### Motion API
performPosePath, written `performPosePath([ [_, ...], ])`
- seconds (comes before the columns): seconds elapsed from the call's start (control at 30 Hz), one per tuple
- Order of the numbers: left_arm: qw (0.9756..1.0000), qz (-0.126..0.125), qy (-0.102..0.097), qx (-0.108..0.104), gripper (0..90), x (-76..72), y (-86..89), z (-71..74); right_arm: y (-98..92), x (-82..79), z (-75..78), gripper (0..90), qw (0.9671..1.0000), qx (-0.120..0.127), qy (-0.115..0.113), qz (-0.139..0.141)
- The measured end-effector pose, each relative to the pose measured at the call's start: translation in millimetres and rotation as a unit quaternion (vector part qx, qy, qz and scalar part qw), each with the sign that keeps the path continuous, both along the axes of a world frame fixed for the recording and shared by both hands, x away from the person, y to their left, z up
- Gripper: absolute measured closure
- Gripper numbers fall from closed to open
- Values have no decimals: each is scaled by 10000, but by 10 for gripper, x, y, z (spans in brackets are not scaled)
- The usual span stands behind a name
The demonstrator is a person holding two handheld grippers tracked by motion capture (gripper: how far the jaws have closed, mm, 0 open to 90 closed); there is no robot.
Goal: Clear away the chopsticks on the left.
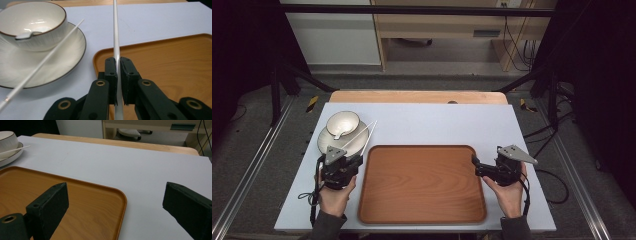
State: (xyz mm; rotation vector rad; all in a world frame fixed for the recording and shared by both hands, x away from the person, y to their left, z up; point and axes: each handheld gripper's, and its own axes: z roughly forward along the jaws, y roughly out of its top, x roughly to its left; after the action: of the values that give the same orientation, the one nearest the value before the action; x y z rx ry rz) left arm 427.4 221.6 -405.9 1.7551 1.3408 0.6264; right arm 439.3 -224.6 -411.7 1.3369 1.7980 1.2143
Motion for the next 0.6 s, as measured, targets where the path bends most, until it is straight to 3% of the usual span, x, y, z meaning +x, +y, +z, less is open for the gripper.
performPosePath([
  [0.13,9998,144,-41,-96,844,-89,-62,-36,-14,-6,7,68,10000,8,-20,-2],
  [0.2,9992,235,-32,-312,844,-152,-76,-64,-16,-3,-1,70,10000,19,-23,-21],
  [0.6,9968,646,-140,-458,844,-373,-169,-233,-18,9,-20,69,10000,-9,0,0],
])
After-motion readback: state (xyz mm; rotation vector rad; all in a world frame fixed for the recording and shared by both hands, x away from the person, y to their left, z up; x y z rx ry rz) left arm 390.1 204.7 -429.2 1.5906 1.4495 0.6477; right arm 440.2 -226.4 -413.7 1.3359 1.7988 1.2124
